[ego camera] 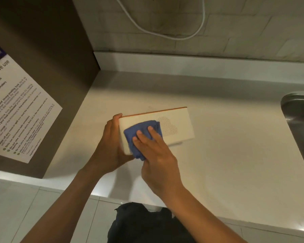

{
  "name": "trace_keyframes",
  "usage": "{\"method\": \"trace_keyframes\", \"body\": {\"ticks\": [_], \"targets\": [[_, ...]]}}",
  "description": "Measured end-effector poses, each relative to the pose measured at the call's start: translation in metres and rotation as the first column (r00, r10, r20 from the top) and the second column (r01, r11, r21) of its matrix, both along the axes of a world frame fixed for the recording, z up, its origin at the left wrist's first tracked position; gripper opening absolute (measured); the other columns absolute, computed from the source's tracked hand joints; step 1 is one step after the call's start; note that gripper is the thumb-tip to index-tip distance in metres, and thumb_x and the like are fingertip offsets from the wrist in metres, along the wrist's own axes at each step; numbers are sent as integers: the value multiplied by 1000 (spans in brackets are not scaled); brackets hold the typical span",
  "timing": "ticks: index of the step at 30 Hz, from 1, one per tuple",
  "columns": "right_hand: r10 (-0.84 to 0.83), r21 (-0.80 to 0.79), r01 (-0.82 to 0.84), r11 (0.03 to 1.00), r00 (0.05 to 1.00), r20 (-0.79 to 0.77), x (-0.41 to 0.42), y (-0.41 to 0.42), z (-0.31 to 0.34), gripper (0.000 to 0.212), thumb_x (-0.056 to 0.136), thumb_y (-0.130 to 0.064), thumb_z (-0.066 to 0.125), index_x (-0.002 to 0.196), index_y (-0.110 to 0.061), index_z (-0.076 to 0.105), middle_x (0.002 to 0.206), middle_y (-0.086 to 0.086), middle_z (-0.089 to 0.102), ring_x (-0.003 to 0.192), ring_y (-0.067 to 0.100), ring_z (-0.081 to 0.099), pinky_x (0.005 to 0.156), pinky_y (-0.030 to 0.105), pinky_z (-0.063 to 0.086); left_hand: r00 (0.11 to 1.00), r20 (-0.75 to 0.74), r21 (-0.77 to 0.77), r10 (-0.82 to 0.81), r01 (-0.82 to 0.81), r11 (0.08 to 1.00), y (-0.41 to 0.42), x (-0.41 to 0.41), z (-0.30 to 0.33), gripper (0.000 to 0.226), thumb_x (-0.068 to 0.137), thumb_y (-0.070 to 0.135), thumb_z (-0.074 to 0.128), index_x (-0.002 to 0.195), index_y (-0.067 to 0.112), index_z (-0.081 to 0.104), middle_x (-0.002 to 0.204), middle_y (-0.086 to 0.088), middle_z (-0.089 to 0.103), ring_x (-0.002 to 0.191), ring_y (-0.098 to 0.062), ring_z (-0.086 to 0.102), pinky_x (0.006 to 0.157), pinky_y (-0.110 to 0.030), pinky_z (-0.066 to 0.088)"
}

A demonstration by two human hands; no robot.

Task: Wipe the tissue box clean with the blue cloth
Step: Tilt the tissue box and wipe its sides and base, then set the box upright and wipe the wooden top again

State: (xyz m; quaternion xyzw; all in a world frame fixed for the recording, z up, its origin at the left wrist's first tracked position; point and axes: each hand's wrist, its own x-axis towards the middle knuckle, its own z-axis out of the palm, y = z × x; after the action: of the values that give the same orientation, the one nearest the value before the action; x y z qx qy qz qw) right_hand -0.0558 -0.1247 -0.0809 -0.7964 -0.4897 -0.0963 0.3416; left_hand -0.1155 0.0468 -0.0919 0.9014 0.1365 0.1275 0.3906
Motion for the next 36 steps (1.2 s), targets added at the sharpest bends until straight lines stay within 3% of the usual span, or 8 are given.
{"method": "trace_keyframes", "body": {"ticks": [7, 12, 16, 22, 25, 27, 31, 36], "targets": [[-248, 311, 425, 850, 844, -475, 47, -30, 2, 42, 84, 4, 53, 120, -11, 67, 131, -2, 58, 128, 22, 50, 111, 25, 34, 987, 77, -19, 143, -142, 990, 0, -15, -16, 128, 55, 50, 97, 154, 41, 16, 156, 9, 28, 145, -15, 32, 110, -50, 46], [-51, 317, 729, 607, 434, -900, 70, -45, -5, 51, 92, 1, 45, 117, -36, 68, 118, -15, 67, 111, 7, 60, 100, 42, 48, 989, 135, -160, 66, -44, 986, 2, -18, -24, 131, 66, 23, 96, 153, 56, 4, 170, 14, -11, 156, -10, 14, 109, -24, 45], [48, 314, 674, 669, 382, -923, 76, -52, -11, 52, 89, 2, 41, 118, -33, 68, 121, -11, 67, 117, 14, 59, 103, 49, 43, 1000, -27, -336, 17, -25, 942, 7, -24, -21, 137, 70, 16, 89, 151, 63, -10, 163, 25, 18, 140, 1, 38, 98, -17, 51], [187, 400, 648, 648, 374, -908, 72, -50, -14, 43, 91, 2, 44, 116, -21, 70, 121, -2, 68, 117, 15, 59, 105, 40, 41, 993, -19, -563, -116, 85, 822, 5, -44, -8, 126, 71, -6, 70, 145, 74, 8, 144, 47, 33, 136, 7, 40, 89, -17, 53], [262, 437, 661, 610, 353, -898, 77, -50, -14, 35, 93, -3, 47, 116, -16, 70, 122, 3, 67, 117, 19, 60, 104, 38, 40, 980, -106, -658, 171, -198, 726, -10, -35, 8, 89, 95, 5, 62, 141, 74, 29, 148, 17, 54, 111, -7, 58, 88, -67, 50], [296, 447, 652, 612, 335, -895, 76, -46, -13, 31, 94, -9, 48, 115, -15, 70, 120, 6, 67, 114, 22, 61, 96, 37, 43, 902, 10, -685, 431, -308, 661, -18, -33, 9, 67, 102, 12, 54, 152, 53, 35, 137, -11, 64, 94, -9, 64, 65, -86, 38], [336, 446, 623, 643, 294, -895, 65, -35, -21, 31, 95, -8, 45, 113, -11, 69, 118, 10, 67, 104, 23, 61, 84, 36, 44, 798, 70, -907, 599, -199, 371, -25, -17, 22, 44, 106, 44, 44, 147, 60, 38, 149, 24, 51, 136, -17, 54, 111, -61, 43], [385, 458, 645, 611, 264, -884, 72, -36, -26, 30, 94, -7, 45, 113, -9, 68, 120, 10, 66, 110, 26, 60, 94, 38, 42, 831, -55, -910, 554, -270, 315, -17, -13, 18, 69, 85, 51, 50, 152, 50, 35, 136, 23, 63, 117, -12, 66, 89, -42, 58]]}}
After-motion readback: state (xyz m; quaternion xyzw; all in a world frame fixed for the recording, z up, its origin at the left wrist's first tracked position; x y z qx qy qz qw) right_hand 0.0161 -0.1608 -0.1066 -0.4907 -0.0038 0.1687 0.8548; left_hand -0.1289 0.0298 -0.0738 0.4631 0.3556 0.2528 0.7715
